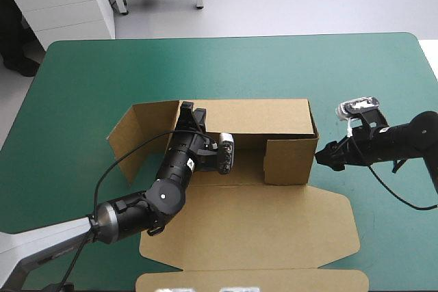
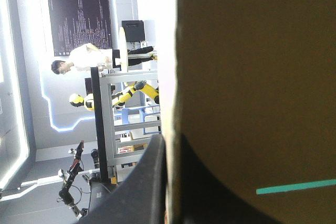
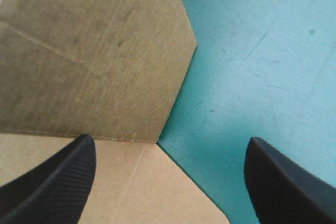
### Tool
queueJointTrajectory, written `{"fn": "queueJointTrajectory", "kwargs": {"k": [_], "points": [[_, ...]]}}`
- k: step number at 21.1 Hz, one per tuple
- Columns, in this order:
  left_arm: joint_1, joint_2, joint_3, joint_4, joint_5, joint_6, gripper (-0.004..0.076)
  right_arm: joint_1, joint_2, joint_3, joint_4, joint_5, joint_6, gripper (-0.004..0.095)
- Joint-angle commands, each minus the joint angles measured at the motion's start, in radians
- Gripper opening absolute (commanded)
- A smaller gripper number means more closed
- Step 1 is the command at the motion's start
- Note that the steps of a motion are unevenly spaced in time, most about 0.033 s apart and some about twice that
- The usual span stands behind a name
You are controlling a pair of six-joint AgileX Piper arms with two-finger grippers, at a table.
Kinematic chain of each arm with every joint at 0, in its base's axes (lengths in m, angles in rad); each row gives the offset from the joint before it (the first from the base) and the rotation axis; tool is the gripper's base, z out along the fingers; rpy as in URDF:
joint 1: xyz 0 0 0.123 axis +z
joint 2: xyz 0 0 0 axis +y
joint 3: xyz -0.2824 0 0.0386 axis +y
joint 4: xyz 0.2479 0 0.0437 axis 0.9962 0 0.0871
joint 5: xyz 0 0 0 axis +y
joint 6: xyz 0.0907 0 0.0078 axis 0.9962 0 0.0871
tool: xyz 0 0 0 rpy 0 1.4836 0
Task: Fold the box
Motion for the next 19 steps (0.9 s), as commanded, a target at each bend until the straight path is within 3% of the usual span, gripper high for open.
{"fn": "queueJointTrajectory", "kwargs": {"k": [1,6,10,12,17,19], "points": [[-0.004,-0.033,-0.017,0.045,0.031,-0.012,-0.001,-0.01,-0.032,-0.014,0.115,0.005,-0.124,0.0714],[-0.004,-0.033,-0.017,0.045,0.024,-0.012,-0.001,-0.01,-0.032,-0.012,0.162,0.031,-0.167,0.0714],[-0.004,-0.033,-0.017,0.045,0.018,-0.012,-0.001,0.0,-0.032,0.041,0.209,-0.01,-0.201,0.0714],[-0.004,-0.033,-0.017,0.045,0.018,-0.012,-0.001,0.039,-0.045,0.075,0.215,-0.072,-0.214,0.0712],[-0.004,-0.033,-0.017,0.045,0.02,-0.012,-0.001,0.175,-0.155,0.202,0.213,-0.403,-0.178,0.0601],[-0.004,-0.033,-0.017,0.045,0.02,-0.012,-0.001,0.21,-0.185,0.237,0.213,-0.464,-0.15,0.0602]]}}
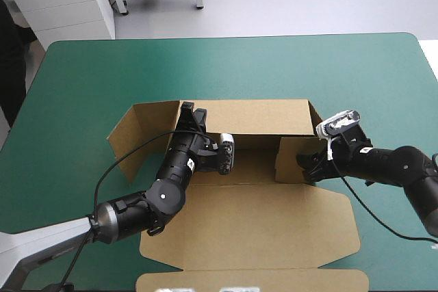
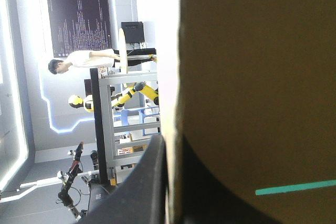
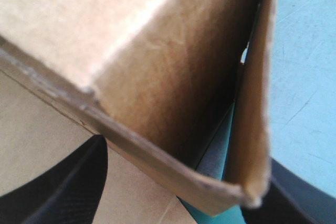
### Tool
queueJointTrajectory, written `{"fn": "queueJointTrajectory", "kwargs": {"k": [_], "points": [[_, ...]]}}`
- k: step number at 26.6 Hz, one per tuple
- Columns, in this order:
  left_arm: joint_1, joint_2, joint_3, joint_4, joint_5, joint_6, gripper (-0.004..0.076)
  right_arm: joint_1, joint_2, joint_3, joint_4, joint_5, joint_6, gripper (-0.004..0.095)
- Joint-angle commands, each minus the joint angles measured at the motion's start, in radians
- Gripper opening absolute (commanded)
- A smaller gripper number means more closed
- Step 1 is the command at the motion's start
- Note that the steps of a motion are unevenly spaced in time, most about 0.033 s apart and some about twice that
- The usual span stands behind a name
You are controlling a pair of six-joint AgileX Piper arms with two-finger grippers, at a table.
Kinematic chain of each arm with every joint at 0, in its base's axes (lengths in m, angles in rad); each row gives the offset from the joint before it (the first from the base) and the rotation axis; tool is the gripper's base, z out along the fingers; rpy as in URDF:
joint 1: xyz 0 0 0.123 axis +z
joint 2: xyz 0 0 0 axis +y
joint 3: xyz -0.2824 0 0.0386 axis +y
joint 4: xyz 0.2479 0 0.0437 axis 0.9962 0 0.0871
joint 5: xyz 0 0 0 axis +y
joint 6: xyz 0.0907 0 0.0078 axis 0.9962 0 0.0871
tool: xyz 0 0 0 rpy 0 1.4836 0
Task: Fold the box
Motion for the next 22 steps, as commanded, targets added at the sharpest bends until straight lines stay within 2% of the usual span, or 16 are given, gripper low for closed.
{"fn": "queueJointTrajectory", "kwargs": {"k": [1,3,9,19,21,22], "points": [[-0.004,-0.033,-0.017,0.045,0.027,-0.012,-0.001,0.054,-0.066,0.036,0.044,-0.161,0.037,0.0602],[-0.004,-0.033,-0.017,0.045,0.027,-0.012,-0.001,0.09,-0.08,0.07,0.044,-0.234,0.061,0.0602],[-0.004,-0.033,-0.017,0.045,0.027,-0.012,-0.001,0.196,-0.079,0.088,0.043,-0.355,0.098,0.0602],[-0.004,-0.033,-0.017,0.04,0.027,-0.012,-0.001,0.255,-0.075,0.088,0.033,-0.465,0.173,0.0599],[-0.004,-0.033,-0.017,0.04,0.025,-0.012,-0.001,0.255,-0.075,0.088,0.033,-0.478,0.173,0.0564],[-0.004,-0.033,-0.017,0.04,0.025,-0.012,-0.001,0.255,-0.075,0.088,0.033,-0.488,0.171,0.0452]]}}
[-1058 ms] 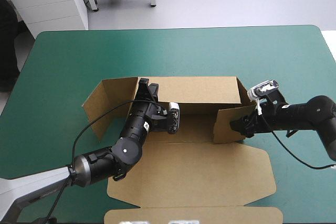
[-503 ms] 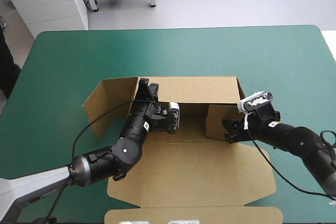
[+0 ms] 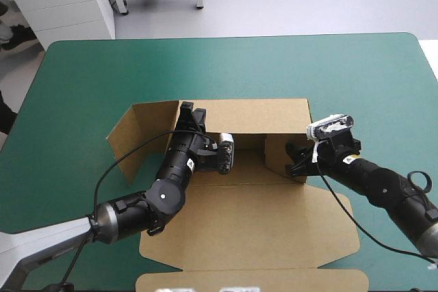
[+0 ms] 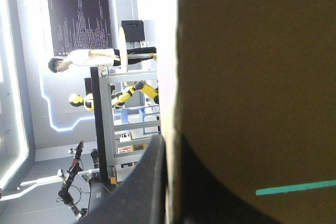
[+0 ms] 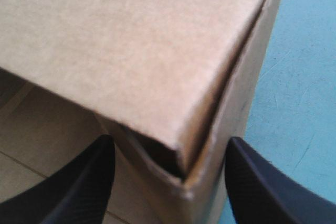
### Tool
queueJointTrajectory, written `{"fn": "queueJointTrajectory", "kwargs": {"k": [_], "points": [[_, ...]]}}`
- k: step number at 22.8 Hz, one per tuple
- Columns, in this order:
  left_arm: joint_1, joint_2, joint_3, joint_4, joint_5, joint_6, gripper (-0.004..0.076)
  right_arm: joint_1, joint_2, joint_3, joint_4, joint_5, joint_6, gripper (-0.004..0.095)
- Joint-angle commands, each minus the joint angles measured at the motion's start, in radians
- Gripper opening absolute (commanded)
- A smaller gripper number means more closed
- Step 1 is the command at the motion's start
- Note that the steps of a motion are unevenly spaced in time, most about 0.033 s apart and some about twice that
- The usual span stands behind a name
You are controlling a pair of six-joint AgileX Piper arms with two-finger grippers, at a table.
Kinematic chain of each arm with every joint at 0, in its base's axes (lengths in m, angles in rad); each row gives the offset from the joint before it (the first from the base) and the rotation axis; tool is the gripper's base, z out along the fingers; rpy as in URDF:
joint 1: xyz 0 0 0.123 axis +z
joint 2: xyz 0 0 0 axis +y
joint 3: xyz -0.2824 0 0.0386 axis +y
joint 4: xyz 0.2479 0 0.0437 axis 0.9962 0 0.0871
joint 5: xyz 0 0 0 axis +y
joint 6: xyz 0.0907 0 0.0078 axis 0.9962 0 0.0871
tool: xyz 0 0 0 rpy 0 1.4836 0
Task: Fold the box
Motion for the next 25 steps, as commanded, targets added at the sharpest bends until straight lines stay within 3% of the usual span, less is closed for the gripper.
{"fn": "queueJointTrajectory", "kwargs": {"k": [1,2,4,10,12,15,18,25], "points": [[-0.004,-0.033,-0.017,0.04,0.022,-0.012,-0.001,0.004,-0.017,-0.025,0.018,-0.062,-0.013,0.0365],[-0.004,-0.033,-0.017,0.043,0.022,-0.012,-0.001,0.004,-0.017,-0.025,0.018,-0.062,-0.036,0.0174],[-0.004,-0.033,-0.017,0.063,0.022,-0.012,-0.001,0.004,-0.017,-0.025,0.018,-0.061,-0.065,-0.0006],[-0.004,-0.033,-0.017,0.063,0.024,-0.012,0.0001,0.004,-0.017,-0.025,0.018,-0.069,-0.066,-0.0005],[-0.004,-0.033,-0.017,0.063,0.024,-0.012,0.0075,0.004,-0.011,-0.025,0.018,-0.071,-0.066,-0.0005],[-0.004,-0.033,-0.017,0.063,0.028,-0.012,0.0323,0.004,0.007,-0.025,0.02,-0.084,-0.065,-0.0005],[-0.004,-0.033,-0.017,0.063,0.049,-0.012,0.0431,0.004,0.013,-0.027,0.024,-0.105,-0.063,-0.0005],[-0.075,-0.033,-0.017,0.063,0.152,-0.001,0.0441,0.004,0.056,-0.031,0.024,-0.207,-0.063,-0.0005]]}}
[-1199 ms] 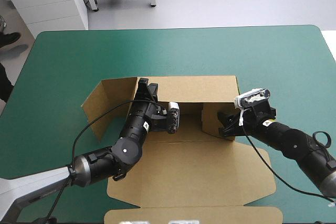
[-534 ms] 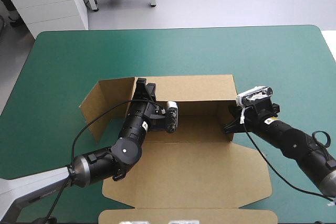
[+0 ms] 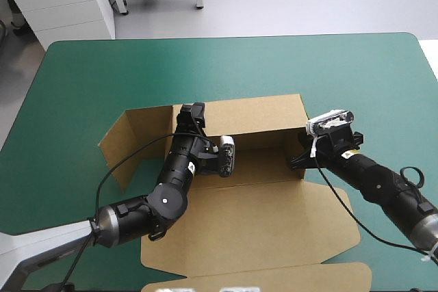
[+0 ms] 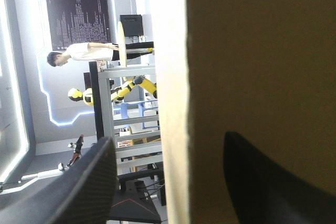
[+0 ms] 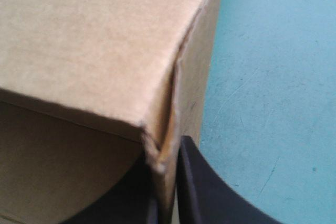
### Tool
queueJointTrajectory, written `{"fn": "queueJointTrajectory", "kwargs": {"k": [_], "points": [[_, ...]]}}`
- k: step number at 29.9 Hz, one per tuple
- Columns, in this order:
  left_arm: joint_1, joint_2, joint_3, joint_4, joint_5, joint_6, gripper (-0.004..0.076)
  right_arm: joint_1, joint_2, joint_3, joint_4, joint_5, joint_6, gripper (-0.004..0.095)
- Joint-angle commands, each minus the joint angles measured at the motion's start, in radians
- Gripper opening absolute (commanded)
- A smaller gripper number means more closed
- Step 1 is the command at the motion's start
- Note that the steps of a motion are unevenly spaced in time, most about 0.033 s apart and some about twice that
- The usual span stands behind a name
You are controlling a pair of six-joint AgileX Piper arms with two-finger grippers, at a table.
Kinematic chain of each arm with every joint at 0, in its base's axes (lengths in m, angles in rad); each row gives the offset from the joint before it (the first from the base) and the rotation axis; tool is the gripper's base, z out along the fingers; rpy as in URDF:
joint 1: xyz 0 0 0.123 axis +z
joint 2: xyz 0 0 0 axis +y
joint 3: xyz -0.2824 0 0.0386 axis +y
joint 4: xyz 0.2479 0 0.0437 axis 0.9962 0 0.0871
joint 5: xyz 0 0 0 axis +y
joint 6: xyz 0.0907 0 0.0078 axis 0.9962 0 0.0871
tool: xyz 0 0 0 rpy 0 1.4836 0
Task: Fold the box
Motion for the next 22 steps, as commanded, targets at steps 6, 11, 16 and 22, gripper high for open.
{"fn": "queueJointTrajectory", "kwargs": {"k": [6,11,16,22], "points": [[-0.128,-0.031,-0.022,0.086,0.21,0.0,0.0441,0.0,0.086,-0.08,0.015,-0.166,-0.01,-0.0005],[-0.196,-0.031,-0.022,0.088,0.286,0.015,0.044,0.0,0.175,-0.161,0.011,-0.191,-0.01,-0.0005],[-0.257,-0.031,-0.022,0.088,0.319,0.027,0.044,-0.001,0.252,-0.246,0.011,-0.201,-0.01,-0.0005],[-0.305,-0.031,-0.022,0.088,0.341,0.079,0.0435,-0.001,0.299,-0.297,0.011,-0.235,-0.01,-0.0005]]}}
